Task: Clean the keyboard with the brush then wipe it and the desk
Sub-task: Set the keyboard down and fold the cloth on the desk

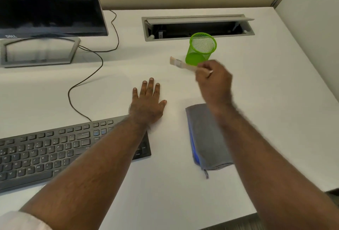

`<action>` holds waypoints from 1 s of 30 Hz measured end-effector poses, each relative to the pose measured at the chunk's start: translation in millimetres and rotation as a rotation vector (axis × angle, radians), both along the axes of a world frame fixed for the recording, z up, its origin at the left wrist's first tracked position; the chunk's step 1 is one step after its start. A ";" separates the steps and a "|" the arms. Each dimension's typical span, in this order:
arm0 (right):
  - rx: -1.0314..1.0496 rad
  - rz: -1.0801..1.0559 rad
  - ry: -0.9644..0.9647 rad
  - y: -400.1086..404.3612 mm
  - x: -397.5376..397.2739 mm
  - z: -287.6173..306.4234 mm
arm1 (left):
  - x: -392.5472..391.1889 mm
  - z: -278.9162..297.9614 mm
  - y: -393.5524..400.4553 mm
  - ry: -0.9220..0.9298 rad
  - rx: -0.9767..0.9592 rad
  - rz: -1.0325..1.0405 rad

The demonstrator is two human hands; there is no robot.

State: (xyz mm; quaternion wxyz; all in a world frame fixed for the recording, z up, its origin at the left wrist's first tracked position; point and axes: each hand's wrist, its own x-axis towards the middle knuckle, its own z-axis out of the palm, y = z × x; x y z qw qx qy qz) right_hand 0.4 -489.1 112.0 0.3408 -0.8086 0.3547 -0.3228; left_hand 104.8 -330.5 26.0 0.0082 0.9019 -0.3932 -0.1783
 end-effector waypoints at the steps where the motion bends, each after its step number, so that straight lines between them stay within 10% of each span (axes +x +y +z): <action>1: -0.039 -0.021 -0.048 -15.5 0.2 10.8 | 0.2 -0.1 -0.2 0.000 0.006 -0.001; 30: -0.271 0.216 0.277 -96.3 33.6 33.7 | 9.3 14.9 6.2 0.017 -0.102 0.024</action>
